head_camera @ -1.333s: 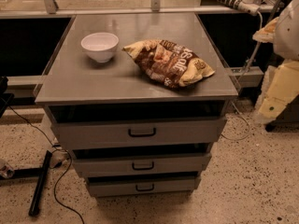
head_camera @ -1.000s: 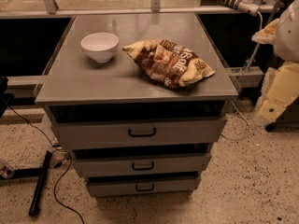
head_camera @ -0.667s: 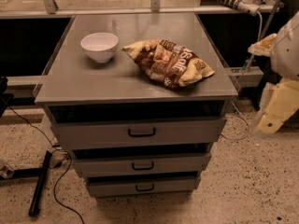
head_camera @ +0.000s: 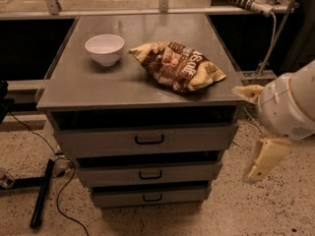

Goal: Open top drawer

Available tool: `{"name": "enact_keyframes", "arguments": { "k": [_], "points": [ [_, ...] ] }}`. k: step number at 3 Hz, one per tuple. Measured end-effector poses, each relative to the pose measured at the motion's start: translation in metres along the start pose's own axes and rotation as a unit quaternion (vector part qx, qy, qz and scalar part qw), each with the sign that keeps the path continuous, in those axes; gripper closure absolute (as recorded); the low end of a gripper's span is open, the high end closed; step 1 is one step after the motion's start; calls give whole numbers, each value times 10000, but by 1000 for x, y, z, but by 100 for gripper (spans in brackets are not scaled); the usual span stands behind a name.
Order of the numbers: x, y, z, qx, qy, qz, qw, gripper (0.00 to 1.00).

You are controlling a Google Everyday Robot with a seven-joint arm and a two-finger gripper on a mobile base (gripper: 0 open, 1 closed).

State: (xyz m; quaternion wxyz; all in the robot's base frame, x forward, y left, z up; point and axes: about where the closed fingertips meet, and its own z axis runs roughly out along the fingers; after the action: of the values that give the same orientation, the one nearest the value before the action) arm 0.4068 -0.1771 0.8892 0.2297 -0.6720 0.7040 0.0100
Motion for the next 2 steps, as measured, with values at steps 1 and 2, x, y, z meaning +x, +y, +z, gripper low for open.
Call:
{"name": "enact_keyframes", "arguments": {
  "k": [1, 2],
  "points": [
    [-14, 11, 36, 74, -577, -464, 9972, 0],
    [-19, 9, 36, 145, -640, -863, 9941, 0]
  ]
}}
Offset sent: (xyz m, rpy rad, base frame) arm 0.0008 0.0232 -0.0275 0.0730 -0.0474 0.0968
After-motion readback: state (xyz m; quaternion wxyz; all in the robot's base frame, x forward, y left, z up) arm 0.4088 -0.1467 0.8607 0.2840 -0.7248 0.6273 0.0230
